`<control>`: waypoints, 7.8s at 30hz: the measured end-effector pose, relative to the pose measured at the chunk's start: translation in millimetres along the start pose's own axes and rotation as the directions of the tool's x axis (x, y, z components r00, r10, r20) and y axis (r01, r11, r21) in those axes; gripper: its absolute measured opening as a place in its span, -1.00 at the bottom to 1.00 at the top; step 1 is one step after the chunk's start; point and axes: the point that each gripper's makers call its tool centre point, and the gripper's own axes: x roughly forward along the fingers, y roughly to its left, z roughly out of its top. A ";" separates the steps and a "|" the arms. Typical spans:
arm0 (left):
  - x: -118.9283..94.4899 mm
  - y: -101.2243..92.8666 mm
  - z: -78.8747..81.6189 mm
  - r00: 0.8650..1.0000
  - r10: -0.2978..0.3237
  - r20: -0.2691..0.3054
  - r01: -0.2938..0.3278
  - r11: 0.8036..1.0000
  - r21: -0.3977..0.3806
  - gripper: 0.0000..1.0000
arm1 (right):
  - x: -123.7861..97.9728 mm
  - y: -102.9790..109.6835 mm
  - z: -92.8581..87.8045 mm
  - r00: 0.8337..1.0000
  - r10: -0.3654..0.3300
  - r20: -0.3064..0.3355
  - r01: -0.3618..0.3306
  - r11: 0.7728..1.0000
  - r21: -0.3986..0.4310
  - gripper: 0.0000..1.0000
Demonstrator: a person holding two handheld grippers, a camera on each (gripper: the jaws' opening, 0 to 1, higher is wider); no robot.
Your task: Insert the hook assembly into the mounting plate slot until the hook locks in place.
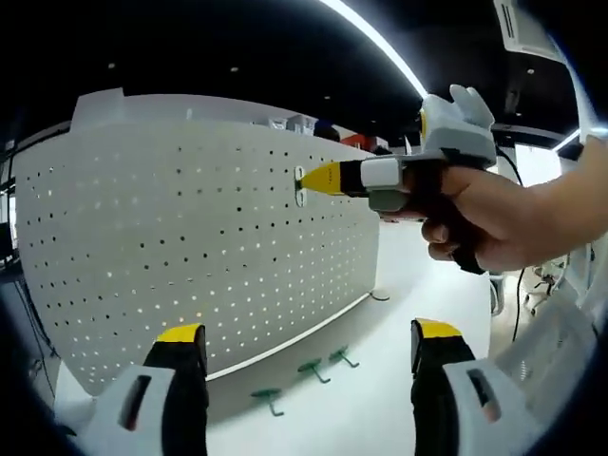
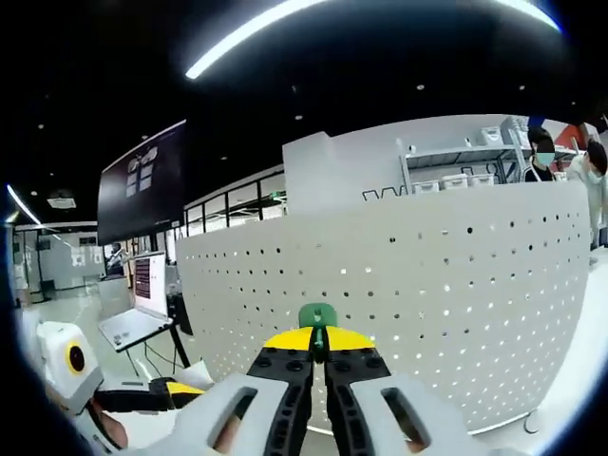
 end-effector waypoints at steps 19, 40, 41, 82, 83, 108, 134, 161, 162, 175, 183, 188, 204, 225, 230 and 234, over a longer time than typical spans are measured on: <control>-13.0 6.4 -10.9 1.000 0.014 0.000 -0.014 1.000 -0.021 0.82 | 27.0 -8.7 22.9 0.999 -0.010 0.037 0.011 0.999 -0.043 -1.00; -21.6 8.2 -17.7 1.000 0.020 0.000 -0.020 0.999 -0.043 0.80 | 55.5 -4.8 37.7 0.993 -0.058 0.102 0.071 0.989 -0.127 -0.99; -21.7 7.8 -17.4 1.000 0.019 0.002 -0.019 0.999 -0.040 0.81 | 56.4 -5.1 37.9 0.993 -0.064 0.104 0.077 0.988 -0.130 -0.99; -36.6 21.9 -30.4 0.999 0.037 -0.001 -0.037 0.996 -0.084 0.77 | 85.9 1.0 35.1 0.980 -0.188 0.058 0.191 0.979 -0.066 -0.98; -36.5 20.3 -30.1 0.999 0.033 -0.001 -0.033 0.996 -0.087 0.77 | 86.2 0.7 34.9 0.978 -0.203 0.052 0.207 0.975 -0.084 -0.98; -45.1 14.3 -30.5 1.000 0.031 0.001 -0.031 0.996 -0.081 0.75 | 87.1 -3.8 31.3 0.928 -0.370 0.036 0.370 0.929 -0.003 -0.97; -49.1 9.3 -26.9 0.999 0.038 -0.014 -0.039 0.998 -0.057 0.76 | 84.3 28.5 28.0 0.992 -0.121 0.032 0.122 0.992 -0.016 -0.10; -45.0 11.5 -24.8 0.999 0.043 -0.010 -0.043 0.997 -0.060 0.78 | 67.4 30.8 32.4 0.996 0.078 0.048 -0.074 0.994 -0.083 0.15; -44.8 11.6 -24.8 0.999 0.043 -0.011 -0.044 0.997 -0.059 0.77 | 65.6 31.6 32.1 0.995 0.087 0.048 -0.082 0.992 -0.092 0.15; -42.3 10.7 -24.7 0.999 0.041 -0.012 -0.042 0.998 -0.051 0.77 | 47.2 26.3 17.5 0.989 0.146 0.011 -0.144 0.984 -0.102 0.17; -41.3 9.5 -26.1 0.999 0.040 -0.015 -0.041 0.998 -0.049 0.77 | 28.0 17.1 7.7 0.985 0.171 0.001 -0.170 0.979 -0.112 0.23; -40.9 9.5 -25.9 0.999 0.038 -0.018 -0.039 0.998 -0.045 0.78 | 13.6 16.1 -3.5 0.980 0.196 -0.019 -0.197 0.974 -0.109 0.27; -45.7 14.0 -27.3 0.999 0.047 -0.024 -0.048 0.998 -0.041 0.80 | -35.6 -4.1 -32.6 0.979 0.194 -0.064 -0.199 0.976 -0.085 0.33; -49.0 12.5 -31.4 0.999 0.039 -0.036 -0.041 0.998 -0.046 0.80 | -87.7 -31.8 -63.3 0.978 0.172 -0.118 -0.181 0.980 -0.075 0.35; -52.0 13.1 -36.1 0.998 0.039 -0.048 -0.041 0.998 -0.046 0.80 | -96.6 -34.8 -70.8 0.977 0.168 -0.127 -0.177 0.982 -0.061 0.37; -54.4 12.4 -38.3 0.998 0.038 -0.052 -0.040 0.998 -0.047 0.80 | -105.1 -35.8 -77.0 0.976 0.168 -0.135 -0.177 0.983 -0.056 0.37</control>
